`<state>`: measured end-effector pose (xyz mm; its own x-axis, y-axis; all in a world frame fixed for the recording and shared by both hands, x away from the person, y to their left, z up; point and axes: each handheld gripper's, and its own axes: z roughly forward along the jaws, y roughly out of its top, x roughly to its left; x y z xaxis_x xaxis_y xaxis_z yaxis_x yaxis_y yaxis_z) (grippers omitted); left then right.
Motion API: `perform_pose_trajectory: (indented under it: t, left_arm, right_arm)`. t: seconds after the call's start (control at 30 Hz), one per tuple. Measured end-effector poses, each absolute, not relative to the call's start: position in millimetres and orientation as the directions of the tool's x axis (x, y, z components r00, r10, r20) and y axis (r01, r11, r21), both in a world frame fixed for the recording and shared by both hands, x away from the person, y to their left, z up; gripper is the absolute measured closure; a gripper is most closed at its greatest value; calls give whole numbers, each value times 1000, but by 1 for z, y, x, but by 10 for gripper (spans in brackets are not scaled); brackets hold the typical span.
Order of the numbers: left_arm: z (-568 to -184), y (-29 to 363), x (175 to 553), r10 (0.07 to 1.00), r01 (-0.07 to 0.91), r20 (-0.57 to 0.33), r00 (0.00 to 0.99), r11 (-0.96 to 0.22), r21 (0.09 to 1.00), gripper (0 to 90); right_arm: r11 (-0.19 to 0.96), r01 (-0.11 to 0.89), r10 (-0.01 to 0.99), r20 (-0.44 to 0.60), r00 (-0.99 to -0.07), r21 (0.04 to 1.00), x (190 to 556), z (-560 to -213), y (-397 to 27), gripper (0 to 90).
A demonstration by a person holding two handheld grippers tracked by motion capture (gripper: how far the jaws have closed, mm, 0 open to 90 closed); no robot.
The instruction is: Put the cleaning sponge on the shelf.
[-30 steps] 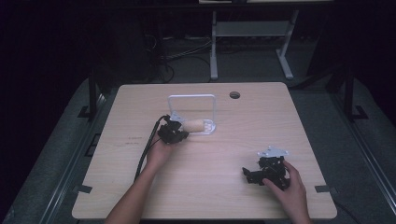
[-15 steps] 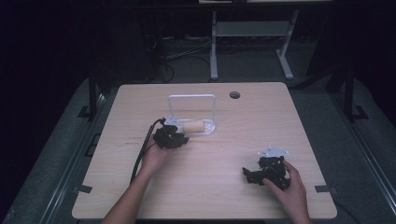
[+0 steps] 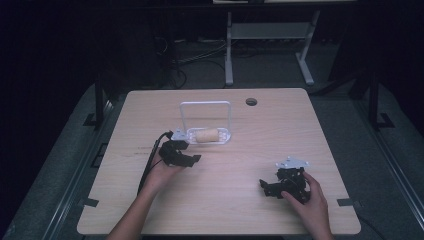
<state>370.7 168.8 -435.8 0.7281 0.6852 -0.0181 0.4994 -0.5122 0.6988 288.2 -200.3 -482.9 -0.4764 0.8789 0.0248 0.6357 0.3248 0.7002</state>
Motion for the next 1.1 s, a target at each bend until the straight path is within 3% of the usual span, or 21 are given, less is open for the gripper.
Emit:
perform_pose_trajectory:
  t: [0.33,1.1]
  left_arm:
    - [-433,173,358,676,475,4,737,-523,708,183]
    - [-437,203,322,690,466,14,724,-504,727,163]
  right_arm:
    - [325,636,879,25,-476,700,288,-483,-200,5]
    - [325,635,879,24,-476,701,288,-483,-200,5]
